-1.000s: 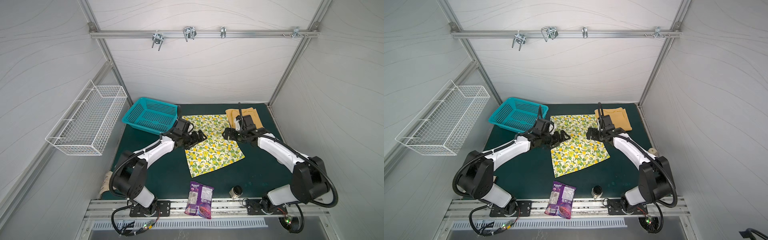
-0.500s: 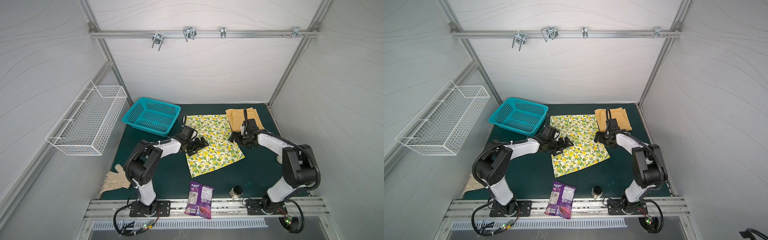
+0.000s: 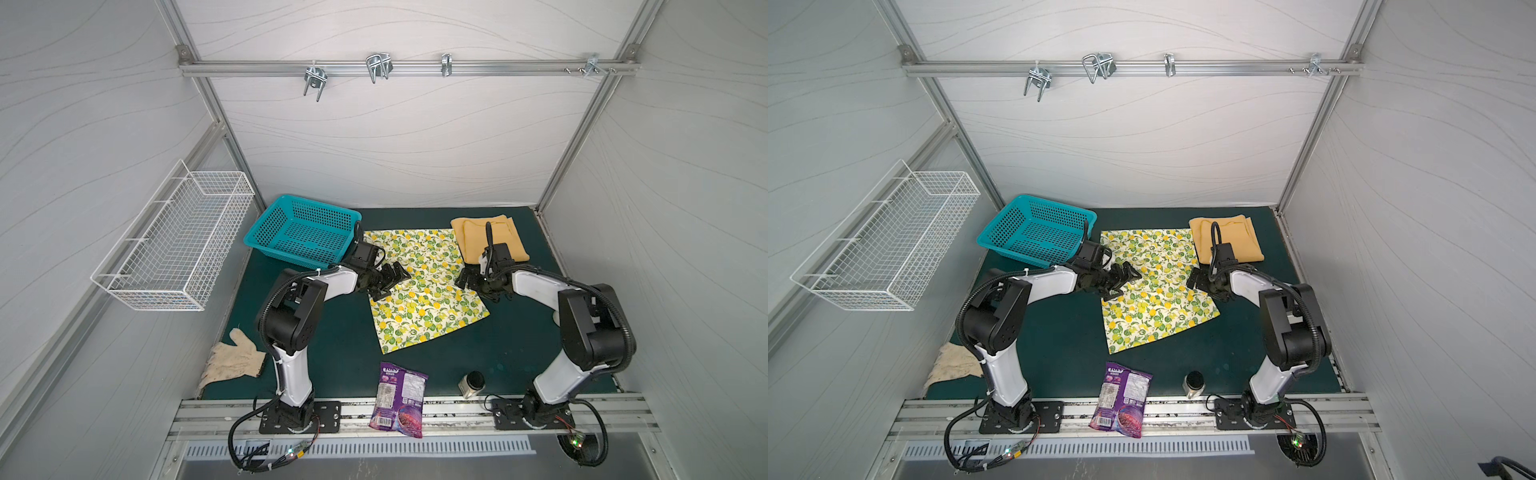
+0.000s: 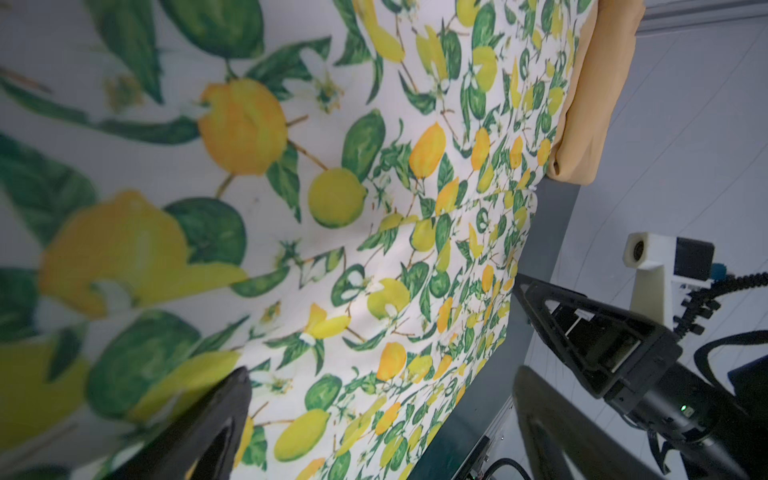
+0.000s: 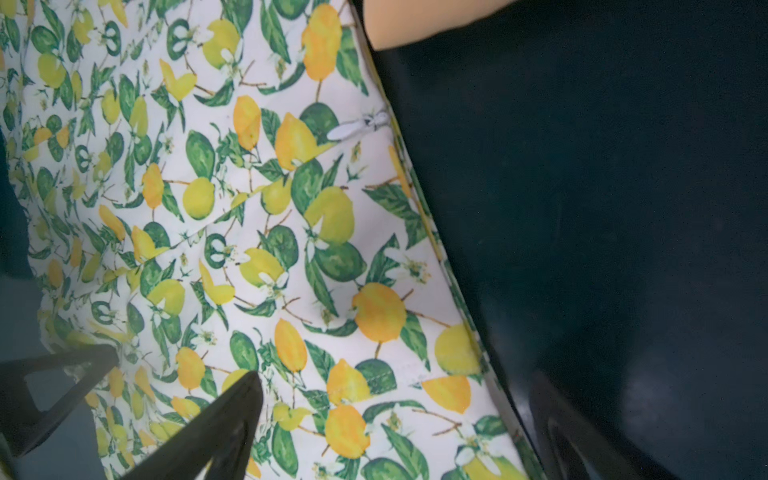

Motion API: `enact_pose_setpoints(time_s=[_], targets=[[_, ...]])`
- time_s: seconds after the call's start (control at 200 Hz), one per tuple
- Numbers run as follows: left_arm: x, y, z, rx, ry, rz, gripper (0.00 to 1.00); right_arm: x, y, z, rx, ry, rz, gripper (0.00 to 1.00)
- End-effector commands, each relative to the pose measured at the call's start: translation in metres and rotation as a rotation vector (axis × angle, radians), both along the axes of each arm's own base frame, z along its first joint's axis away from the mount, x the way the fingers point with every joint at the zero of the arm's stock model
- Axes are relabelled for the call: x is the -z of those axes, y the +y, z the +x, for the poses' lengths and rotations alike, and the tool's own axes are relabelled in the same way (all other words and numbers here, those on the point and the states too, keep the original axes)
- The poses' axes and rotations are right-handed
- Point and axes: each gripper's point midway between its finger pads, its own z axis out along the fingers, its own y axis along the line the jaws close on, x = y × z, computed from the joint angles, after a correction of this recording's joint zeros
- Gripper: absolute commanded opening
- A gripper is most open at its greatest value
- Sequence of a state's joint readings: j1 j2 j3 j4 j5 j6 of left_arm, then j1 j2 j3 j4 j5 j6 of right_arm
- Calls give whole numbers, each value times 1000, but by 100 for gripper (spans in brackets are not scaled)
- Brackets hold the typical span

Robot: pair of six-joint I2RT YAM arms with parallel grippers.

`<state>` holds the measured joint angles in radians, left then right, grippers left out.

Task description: Fold and stack the skirts

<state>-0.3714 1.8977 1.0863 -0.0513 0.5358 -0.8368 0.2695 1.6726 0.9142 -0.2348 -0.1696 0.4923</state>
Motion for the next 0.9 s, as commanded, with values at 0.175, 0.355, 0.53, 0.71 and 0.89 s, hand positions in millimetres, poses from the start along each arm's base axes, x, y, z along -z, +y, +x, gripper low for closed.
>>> enact_pose_setpoints(time_s=[0.175,0.355,0.53,0.71,0.89], targets=[[45,39,15,-48,114,171,99,12,62,-30,-98,81,81,99],[41,55,32,-66,138,251,99,-1,92,-35,-139,61,96,99],[22,69,55,-88,133,312,99,-10,123,-40,-184,46,98,99],[-13,74,82,-81,88,361,99,-17,150,-43,-230,43,88,99],[-57,65,81,-58,10,297,99,-46,153,-49,-243,-16,79,99]])
